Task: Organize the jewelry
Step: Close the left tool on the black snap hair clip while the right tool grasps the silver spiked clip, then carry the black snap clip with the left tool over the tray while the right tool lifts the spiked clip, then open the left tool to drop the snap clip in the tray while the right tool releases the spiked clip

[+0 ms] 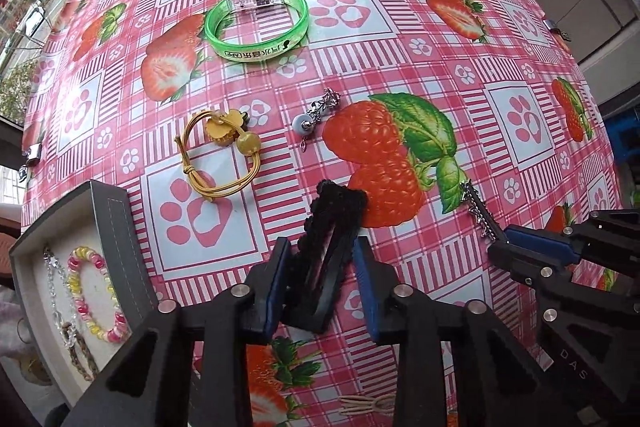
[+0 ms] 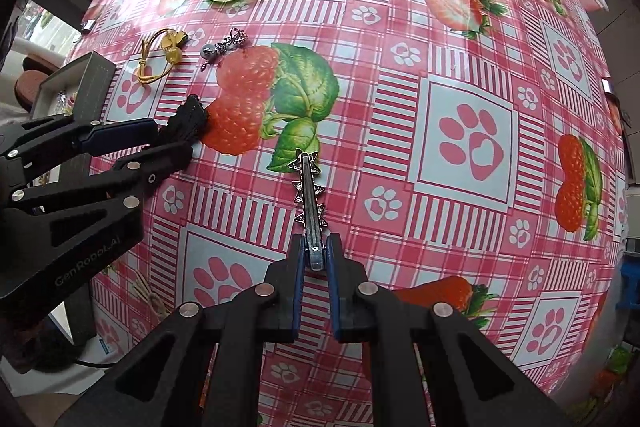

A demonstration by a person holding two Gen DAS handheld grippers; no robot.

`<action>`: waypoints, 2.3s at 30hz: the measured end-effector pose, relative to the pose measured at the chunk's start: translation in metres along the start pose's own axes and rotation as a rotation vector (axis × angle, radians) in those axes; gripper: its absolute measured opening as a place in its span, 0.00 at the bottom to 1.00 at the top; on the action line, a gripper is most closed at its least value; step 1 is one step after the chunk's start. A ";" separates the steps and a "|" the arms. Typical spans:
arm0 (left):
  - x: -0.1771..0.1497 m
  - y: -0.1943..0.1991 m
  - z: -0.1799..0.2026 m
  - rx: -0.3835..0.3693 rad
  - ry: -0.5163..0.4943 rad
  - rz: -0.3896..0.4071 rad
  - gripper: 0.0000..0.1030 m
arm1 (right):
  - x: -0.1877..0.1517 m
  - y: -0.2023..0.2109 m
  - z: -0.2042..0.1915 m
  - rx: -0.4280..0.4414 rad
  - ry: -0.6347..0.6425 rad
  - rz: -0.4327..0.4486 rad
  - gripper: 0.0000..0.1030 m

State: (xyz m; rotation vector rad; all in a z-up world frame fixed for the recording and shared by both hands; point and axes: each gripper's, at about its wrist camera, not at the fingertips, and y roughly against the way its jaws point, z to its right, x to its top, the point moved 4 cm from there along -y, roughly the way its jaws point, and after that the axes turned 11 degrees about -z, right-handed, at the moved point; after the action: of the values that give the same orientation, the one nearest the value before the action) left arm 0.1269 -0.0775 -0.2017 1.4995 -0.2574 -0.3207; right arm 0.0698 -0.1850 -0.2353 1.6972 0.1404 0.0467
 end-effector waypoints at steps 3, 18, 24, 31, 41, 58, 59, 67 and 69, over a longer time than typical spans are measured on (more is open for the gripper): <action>-0.005 0.007 -0.007 -0.026 0.046 0.011 0.36 | 0.002 0.007 0.003 0.043 -0.020 0.012 0.11; -0.078 0.060 -0.045 -0.070 0.242 0.101 0.36 | -0.006 0.043 0.008 0.107 -0.043 0.032 0.11; -0.115 0.074 -0.076 -0.051 0.324 0.127 0.36 | -0.009 0.051 -0.007 0.118 -0.033 0.026 0.11; -0.155 0.081 -0.112 -0.026 0.435 0.136 0.36 | -0.002 0.073 -0.045 0.129 0.047 0.052 0.11; -0.207 0.072 -0.151 -0.019 0.573 0.117 0.36 | 0.013 0.091 -0.150 0.197 0.264 0.063 0.11; -0.231 0.019 -0.168 0.027 0.613 0.016 0.36 | 0.020 0.012 -0.263 0.208 0.445 -0.084 0.11; -0.230 0.017 -0.168 0.036 0.608 0.013 0.36 | 0.023 0.010 -0.262 0.207 0.439 -0.081 0.11; -0.227 0.009 -0.168 0.090 0.584 -0.035 0.36 | 0.045 -0.001 -0.261 0.172 0.392 -0.084 0.16; -0.227 0.008 -0.167 0.106 0.572 -0.048 0.36 | 0.049 -0.005 -0.259 0.167 0.377 -0.092 0.16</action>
State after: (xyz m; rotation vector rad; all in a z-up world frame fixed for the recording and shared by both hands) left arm -0.0234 0.1608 -0.1964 1.6383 0.2210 0.0927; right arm 0.0885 0.0762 -0.2084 1.8325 0.5153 0.2933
